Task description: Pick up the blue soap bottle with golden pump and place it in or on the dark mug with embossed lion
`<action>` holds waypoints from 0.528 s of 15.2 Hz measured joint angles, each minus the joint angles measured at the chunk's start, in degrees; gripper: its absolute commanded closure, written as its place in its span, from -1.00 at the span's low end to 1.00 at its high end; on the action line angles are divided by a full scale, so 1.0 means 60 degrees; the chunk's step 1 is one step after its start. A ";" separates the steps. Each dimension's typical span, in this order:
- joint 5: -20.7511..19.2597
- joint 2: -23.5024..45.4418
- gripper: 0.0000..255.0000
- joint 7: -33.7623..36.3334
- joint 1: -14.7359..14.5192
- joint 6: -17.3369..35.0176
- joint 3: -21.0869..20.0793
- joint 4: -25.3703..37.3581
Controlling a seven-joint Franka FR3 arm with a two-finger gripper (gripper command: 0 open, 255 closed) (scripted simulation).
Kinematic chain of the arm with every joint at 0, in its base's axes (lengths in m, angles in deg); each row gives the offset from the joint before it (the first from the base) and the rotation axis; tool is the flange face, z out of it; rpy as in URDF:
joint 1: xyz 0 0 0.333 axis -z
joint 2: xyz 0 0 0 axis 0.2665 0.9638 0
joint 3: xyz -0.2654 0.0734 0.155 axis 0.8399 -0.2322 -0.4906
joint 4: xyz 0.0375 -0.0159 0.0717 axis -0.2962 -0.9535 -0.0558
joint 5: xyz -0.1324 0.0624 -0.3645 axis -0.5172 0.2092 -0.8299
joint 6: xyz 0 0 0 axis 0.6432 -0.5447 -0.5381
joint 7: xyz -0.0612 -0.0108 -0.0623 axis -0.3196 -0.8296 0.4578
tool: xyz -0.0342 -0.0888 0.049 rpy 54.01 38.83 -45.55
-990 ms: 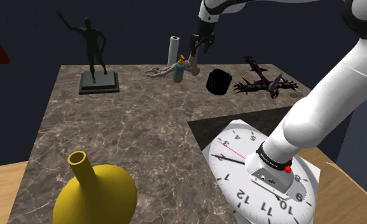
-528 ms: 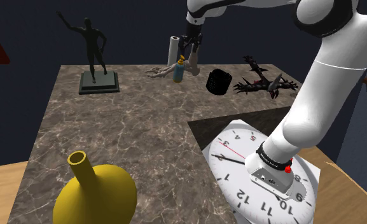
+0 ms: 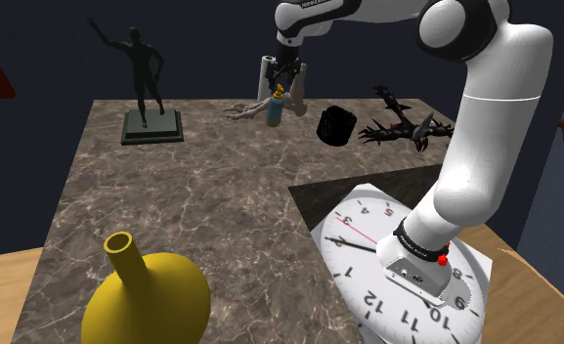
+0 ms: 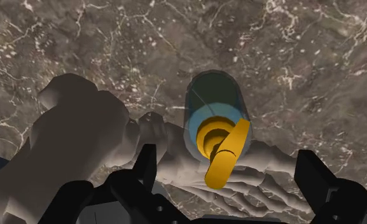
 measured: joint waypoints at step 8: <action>0.0028 0.0170 -1.00 -0.0025 0.0020 0.0379 -0.0006 -0.0206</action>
